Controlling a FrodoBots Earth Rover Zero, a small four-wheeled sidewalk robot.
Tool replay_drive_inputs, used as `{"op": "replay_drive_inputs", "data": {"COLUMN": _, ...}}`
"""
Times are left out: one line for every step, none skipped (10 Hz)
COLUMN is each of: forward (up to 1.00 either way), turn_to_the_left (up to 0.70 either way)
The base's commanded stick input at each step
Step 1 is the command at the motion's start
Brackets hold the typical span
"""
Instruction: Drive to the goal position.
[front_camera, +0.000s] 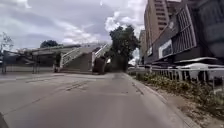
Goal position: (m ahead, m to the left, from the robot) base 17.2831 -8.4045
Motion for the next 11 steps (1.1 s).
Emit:
{"op": "replay_drive_inputs", "data": {"forward": 0.45, "turn_to_the_left": 0.0}}
{"op": "replay_drive_inputs", "data": {"forward": 0.45, "turn_to_the_left": 0.0}}
{"op": "replay_drive_inputs", "data": {"forward": 0.45, "turn_to_the_left": 0.0}}
{"op": "replay_drive_inputs", "data": {"forward": 0.45, "turn_to_the_left": 0.0}}
{"op": "replay_drive_inputs", "data": {"forward": 0.45, "turn_to_the_left": 0.0}}
{"op": "replay_drive_inputs", "data": {"forward": 0.45, "turn_to_the_left": 0.0}}
{"op": "replay_drive_inputs", "data": {"forward": 0.45, "turn_to_the_left": 0.0}}
{"op": "replay_drive_inputs", "data": {"forward": 0.45, "turn_to_the_left": 0.0}}
{"op": "replay_drive_inputs", "data": {"forward": 0.45, "turn_to_the_left": 0.0}}
{"op": "replay_drive_inputs", "data": {"forward": 0.45, "turn_to_the_left": 0.0}}
{"op": "replay_drive_inputs", "data": {"forward": 0.45, "turn_to_the_left": 0.0}}
